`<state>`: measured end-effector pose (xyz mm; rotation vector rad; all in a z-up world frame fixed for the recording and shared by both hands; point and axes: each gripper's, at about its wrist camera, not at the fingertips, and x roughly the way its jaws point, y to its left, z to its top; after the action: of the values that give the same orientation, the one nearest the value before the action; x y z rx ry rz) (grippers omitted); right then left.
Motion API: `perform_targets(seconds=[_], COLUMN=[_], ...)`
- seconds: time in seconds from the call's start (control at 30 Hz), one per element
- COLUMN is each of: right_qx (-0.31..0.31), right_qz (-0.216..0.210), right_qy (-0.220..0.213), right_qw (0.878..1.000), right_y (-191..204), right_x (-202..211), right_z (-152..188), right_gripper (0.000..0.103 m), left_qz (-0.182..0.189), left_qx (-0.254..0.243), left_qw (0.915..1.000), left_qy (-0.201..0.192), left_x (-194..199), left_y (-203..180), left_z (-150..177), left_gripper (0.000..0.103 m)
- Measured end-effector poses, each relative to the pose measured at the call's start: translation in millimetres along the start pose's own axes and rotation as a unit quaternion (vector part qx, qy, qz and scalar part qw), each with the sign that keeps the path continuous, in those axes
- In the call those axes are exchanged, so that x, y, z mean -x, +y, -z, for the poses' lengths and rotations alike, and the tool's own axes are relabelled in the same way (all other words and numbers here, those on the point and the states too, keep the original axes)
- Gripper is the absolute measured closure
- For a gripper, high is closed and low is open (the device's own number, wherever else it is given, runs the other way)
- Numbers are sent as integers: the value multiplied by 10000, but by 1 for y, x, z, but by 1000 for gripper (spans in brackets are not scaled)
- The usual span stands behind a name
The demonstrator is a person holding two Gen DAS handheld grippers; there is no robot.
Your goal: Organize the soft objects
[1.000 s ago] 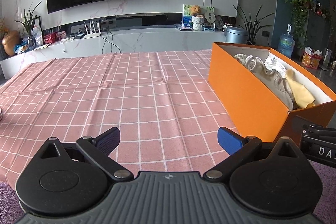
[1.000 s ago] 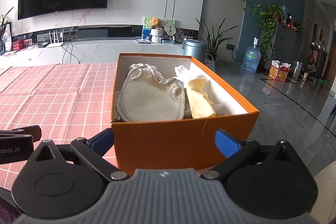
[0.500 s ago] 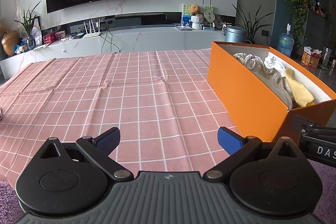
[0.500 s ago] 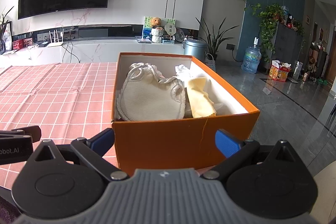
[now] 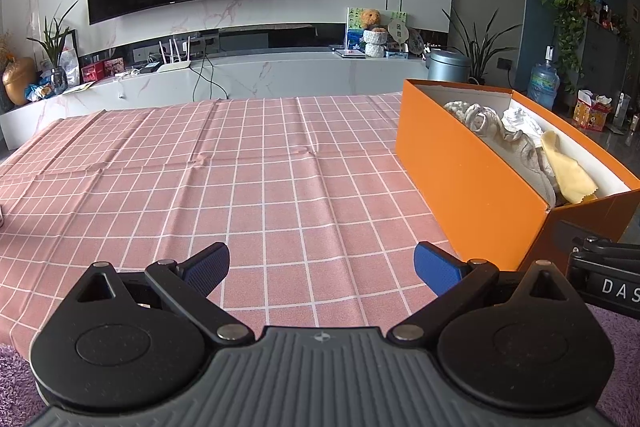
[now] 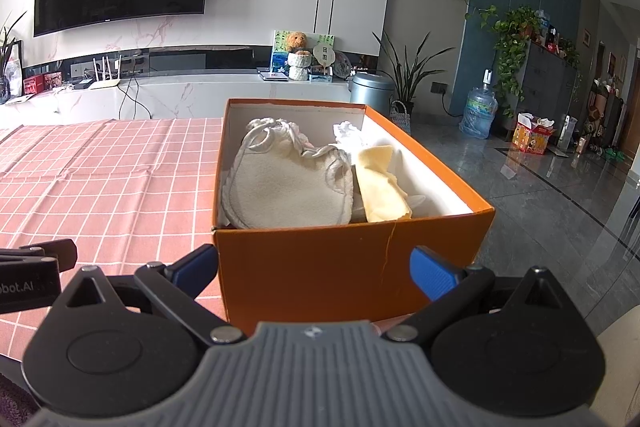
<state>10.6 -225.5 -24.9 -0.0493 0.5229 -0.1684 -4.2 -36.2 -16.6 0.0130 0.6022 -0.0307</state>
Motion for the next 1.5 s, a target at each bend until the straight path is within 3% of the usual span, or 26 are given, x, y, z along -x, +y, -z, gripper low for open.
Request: perform_targets(seconds=[1.5], right_qx=[14], right_qz=[-3], right_qy=[-42], right_qw=[10000], right_y=[2], right_x=[6], right_z=[-2], right_gripper=[3], left_qz=[-2], left_qx=[62], left_qw=[10000], left_qy=[2], left_x=[5], left_y=[2], left_z=[-4], left_gripper=[0])
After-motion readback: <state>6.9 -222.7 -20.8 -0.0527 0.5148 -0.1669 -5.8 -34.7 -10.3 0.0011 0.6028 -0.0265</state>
